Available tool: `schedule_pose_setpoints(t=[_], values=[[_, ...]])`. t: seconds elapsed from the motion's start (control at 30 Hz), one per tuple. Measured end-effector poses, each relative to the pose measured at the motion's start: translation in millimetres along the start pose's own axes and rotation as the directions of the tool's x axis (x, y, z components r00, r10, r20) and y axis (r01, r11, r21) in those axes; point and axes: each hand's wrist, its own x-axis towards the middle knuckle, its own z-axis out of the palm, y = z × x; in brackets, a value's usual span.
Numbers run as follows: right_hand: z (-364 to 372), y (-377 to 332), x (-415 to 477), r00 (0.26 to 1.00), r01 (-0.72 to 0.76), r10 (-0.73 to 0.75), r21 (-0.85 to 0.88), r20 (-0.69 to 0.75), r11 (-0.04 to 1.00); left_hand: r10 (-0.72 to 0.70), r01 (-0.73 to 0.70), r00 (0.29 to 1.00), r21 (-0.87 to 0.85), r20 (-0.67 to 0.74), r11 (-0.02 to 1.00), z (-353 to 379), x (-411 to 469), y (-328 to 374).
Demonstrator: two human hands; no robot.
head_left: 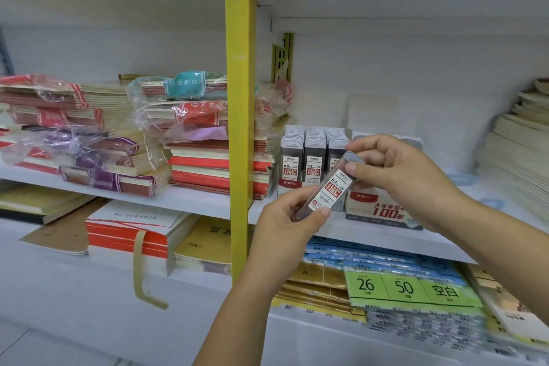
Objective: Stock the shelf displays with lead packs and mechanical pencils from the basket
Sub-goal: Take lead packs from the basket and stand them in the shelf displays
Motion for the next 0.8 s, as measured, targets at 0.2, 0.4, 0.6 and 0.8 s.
schedule_pose_setpoints(t=[0.2,0.4,0.6,0.8], values=[[-17,-2,5,0.994,0.079,-0.084,-0.073,-0.067,0.994,0.065,-0.057,0.996,0.143,-0.056,0.988,9,6,-7],[-84,-21,15,0.886,0.254,-0.346,-0.302,-0.308,0.919,0.221,-0.214,0.974,0.472,0.042,0.855,33,12,-15],[-112,-4,18,0.913,0.157,-0.386,-0.757,-0.134,0.634,0.277,-0.3,0.952,0.6,0.134,0.742,53,15,-25],[-109,19,32,0.934,0.143,-0.351,-0.836,-0.063,0.53,0.279,-0.305,0.95,0.585,0.138,0.752,52,16,-31]])
